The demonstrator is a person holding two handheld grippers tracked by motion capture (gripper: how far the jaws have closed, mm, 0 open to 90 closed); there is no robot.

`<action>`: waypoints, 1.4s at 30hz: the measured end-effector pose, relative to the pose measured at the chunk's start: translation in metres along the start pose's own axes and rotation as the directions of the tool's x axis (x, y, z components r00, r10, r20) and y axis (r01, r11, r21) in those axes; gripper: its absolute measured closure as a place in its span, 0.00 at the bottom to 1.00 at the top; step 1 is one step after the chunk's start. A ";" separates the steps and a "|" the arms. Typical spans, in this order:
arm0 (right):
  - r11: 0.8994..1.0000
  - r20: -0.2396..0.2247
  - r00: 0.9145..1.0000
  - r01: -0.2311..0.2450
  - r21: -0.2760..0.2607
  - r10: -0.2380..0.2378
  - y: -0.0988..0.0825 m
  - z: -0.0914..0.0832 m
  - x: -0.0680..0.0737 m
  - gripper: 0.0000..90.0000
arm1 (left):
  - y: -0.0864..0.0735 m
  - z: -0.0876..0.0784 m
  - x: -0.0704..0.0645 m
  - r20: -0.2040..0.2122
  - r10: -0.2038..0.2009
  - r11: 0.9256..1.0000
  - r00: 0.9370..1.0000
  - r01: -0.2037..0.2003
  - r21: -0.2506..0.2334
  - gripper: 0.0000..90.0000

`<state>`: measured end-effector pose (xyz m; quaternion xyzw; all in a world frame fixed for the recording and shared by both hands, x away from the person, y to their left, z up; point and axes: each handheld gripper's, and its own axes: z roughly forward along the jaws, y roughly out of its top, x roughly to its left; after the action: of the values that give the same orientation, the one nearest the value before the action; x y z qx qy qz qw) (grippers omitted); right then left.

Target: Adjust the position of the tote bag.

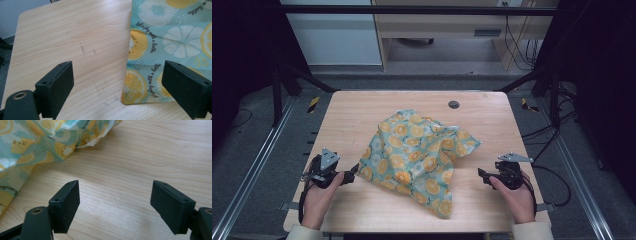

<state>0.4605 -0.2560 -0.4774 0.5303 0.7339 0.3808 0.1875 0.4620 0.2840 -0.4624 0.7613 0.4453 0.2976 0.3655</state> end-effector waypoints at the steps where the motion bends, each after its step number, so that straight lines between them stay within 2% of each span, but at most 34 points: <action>1: 1.000 -0.005 1.000 -0.002 0.000 0.002 0.000 0.000 0.000 0.25 | 0.000 0.001 0.000 0.004 -0.005 1.000 1.000 0.005 0.009 0.12; 4: 1.000 -0.019 1.000 -0.012 0.002 0.012 0.001 0.000 0.001 0.24 | 0.000 0.002 -0.001 0.011 -0.020 1.000 1.000 0.020 0.018 0.12; 9: 1.000 -0.028 0.999 -0.016 -0.007 0.016 0.001 -0.003 0.002 0.22 | 0.001 0.001 -0.002 0.015 -0.023 1.000 1.000 0.023 0.019 0.11; 13: 1.000 -0.027 1.000 -0.015 -0.005 0.015 0.002 -0.002 0.003 0.23 | 0.002 0.002 -0.003 0.018 0.002 1.000 1.000 -0.003 0.023 0.12; 20: 1.000 -0.037 0.999 -0.023 -0.007 0.023 0.004 -0.001 0.003 0.22 | 0.001 0.002 -0.002 0.022 -0.020 1.000 1.000 0.019 0.022 0.12; 24: 1.000 -0.052 0.999 -0.011 -0.009 0.011 0.006 0.000 0.005 0.22 | 0.000 0.001 -0.002 0.021 -0.025 0.999 0.999 0.024 0.021 0.12; 28: 1.000 -0.074 0.997 -0.009 -0.009 0.008 0.011 0.004 0.005 0.19 | 0.001 0.001 -0.002 -0.013 -0.008 1.000 1.000 0.008 0.020 0.12; 32: 1.000 -0.086 0.996 0.017 -0.021 -0.019 0.020 0.005 0.007 0.17 | 0.000 0.004 -0.003 0.002 -0.017 0.999 1.000 0.017 0.039 0.12; 38: 0.998 -0.118 0.992 0.039 -0.057 -0.045 0.045 0.011 0.011 0.14 | 0.000 0.004 -0.004 0.000 -0.012 0.999 1.000 0.012 0.036 0.12; 40: 0.996 -0.115 0.992 0.053 -0.070 -0.061 0.054 0.013 0.013 0.14 | 0.000 0.005 -0.004 -0.004 -0.007 0.999 1.000 0.007 0.041 0.12; 42: 0.994 -0.092 0.992 0.074 -0.076 -0.081 0.064 0.012 0.015 0.14 | 0.000 0.004 -0.004 -0.006 -0.010 0.999 1.000 0.010 0.044 0.12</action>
<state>0.5039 -0.2280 -0.4345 0.4755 0.7477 0.4246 0.1860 0.4637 0.2796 -0.4657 0.7660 0.4565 0.2881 0.3490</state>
